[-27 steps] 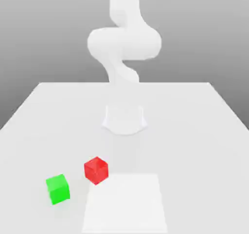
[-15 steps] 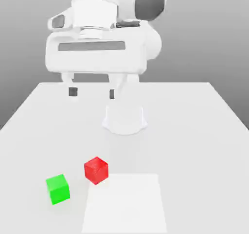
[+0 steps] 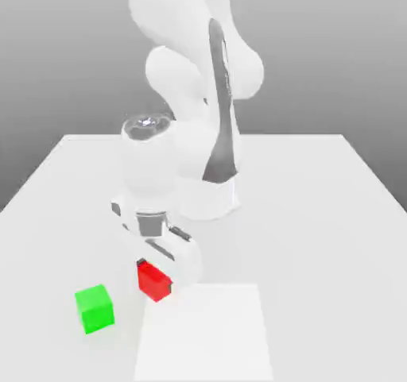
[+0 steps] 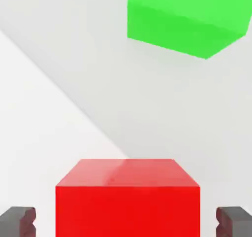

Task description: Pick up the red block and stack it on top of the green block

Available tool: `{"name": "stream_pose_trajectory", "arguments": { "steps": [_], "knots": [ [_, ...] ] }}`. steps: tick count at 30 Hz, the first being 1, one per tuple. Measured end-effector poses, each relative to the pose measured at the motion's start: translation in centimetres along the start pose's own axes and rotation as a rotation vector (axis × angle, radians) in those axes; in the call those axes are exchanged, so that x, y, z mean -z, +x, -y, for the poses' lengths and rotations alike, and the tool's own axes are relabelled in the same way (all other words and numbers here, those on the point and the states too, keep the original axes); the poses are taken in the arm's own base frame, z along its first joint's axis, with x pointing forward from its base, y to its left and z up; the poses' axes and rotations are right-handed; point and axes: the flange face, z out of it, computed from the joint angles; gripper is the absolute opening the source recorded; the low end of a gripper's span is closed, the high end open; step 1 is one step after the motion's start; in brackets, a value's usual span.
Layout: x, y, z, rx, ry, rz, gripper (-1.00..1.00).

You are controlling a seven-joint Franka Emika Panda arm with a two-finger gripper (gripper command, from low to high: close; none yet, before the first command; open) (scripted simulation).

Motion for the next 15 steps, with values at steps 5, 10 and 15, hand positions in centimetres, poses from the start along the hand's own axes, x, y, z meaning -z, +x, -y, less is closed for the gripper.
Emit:
{"name": "stream_pose_trajectory", "arguments": {
  "steps": [5, 10, 15],
  "knots": [
    [0.4, 0.0, 0.0, 0.000, 0.000, 0.000, -1.00],
    [4.1, 0.0, 0.1, 0.000, 0.000, 0.000, -1.00],
    [6.4, 0.5, 0.4, -0.112, 0.000, 0.001, -1.00]
  ]
}}
